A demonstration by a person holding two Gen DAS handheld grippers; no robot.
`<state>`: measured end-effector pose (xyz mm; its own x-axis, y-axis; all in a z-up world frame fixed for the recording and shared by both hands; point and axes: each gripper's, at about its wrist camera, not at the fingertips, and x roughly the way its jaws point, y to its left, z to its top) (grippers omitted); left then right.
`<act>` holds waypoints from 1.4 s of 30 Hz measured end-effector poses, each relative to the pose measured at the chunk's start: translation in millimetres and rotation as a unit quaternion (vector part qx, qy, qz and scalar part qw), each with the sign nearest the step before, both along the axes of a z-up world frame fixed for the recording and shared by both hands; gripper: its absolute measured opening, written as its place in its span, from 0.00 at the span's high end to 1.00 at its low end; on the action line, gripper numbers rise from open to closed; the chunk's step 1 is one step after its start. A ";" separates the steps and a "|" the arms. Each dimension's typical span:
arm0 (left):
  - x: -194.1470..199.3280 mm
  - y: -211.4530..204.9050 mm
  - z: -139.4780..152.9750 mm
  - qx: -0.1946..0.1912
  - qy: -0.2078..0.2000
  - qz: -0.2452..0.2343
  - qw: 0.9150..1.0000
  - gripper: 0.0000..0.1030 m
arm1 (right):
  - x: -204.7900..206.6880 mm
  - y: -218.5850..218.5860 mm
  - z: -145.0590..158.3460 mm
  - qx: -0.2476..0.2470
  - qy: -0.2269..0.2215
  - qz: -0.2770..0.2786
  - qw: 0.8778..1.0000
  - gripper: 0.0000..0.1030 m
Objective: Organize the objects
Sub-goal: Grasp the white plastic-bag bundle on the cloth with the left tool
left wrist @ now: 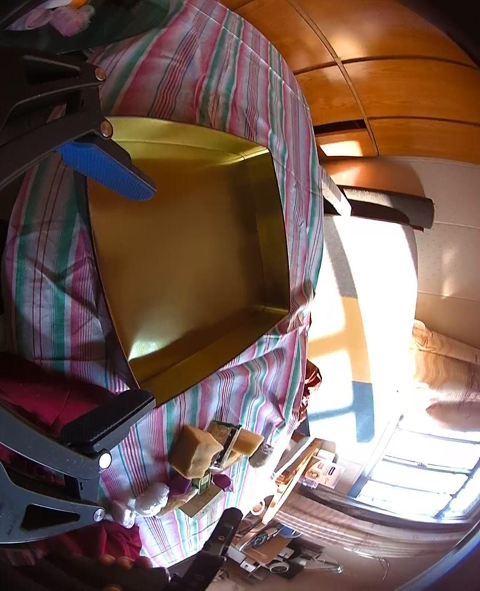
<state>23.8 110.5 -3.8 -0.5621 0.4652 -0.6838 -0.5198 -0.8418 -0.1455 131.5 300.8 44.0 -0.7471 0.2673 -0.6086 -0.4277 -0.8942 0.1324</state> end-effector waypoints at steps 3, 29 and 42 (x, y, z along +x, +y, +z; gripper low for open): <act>2.2 23.3 3.8 0.008 -0.010 -0.048 0.999 0.00 | 30.6 42.6 16.3 -0.005 0.011 -0.060 0.998 0.02; 107.2 292.8 -70.4 -0.062 -0.151 -0.417 0.894 0.12 | 144.4 130.0 14.5 -0.036 0.035 -0.198 0.979 0.02; 97.8 257.1 -78.6 -0.061 -0.109 -0.408 0.904 0.64 | 130.1 137.1 0.3 -0.068 0.008 -0.181 0.981 0.02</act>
<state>121.6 367.6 -82.4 0.0888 0.5781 -0.8111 -0.9457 -0.2067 -0.2508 261.6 437.9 44.3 -0.6280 0.4342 -0.6458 -0.7108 -0.6579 0.2488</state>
